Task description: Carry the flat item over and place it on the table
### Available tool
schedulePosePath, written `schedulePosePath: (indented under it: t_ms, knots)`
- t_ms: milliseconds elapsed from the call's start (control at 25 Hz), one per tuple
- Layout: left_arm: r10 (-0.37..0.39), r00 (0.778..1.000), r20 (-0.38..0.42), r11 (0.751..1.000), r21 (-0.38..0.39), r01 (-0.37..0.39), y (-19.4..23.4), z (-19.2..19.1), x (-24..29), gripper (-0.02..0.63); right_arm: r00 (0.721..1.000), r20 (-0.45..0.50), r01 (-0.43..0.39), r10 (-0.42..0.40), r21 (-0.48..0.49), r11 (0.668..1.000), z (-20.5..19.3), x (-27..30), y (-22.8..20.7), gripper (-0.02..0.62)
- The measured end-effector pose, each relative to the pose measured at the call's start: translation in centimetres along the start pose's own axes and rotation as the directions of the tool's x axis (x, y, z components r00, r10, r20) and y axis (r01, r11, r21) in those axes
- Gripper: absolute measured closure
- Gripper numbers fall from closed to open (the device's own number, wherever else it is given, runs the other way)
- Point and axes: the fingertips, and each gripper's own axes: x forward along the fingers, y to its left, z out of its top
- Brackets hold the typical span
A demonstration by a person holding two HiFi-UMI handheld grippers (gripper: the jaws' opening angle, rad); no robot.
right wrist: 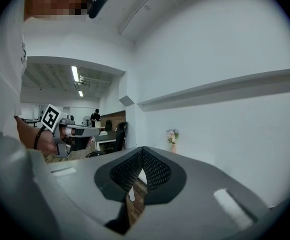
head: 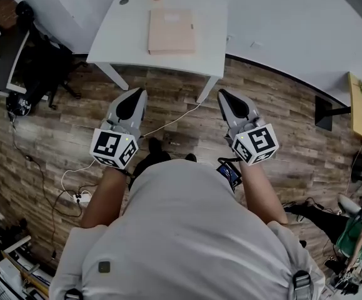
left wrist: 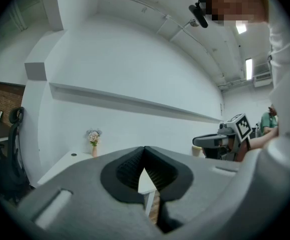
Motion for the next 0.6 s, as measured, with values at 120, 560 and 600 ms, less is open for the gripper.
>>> schedulePosePath:
  t_ms: [120, 560, 600]
  knots:
    - [0.026, 1.0, -0.003, 1.0, -0.005, -0.026, -2.3, -0.9, -0.6, 0.606, 1.0, -0.008, -0.017, 0.017, 0.005, 1.0, -1.2, -2.4, -0.3, 0.586]
    - [0.073, 0.997, 0.017, 0.997, -0.009, -0.073, -6.8, -2.0, -3.0, 0.606, 0.997, -0.012, -0.071, 0.071, 0.004, 0.997, -2.8, -6.4, 0.4, 0.586]
    - [0.075, 0.997, 0.02, 0.997, -0.009, -0.075, -7.0, -1.9, -3.1, 0.606, 0.997, -0.014, -0.072, 0.072, 0.001, 0.997, -2.9, -6.6, 0.4, 0.586]
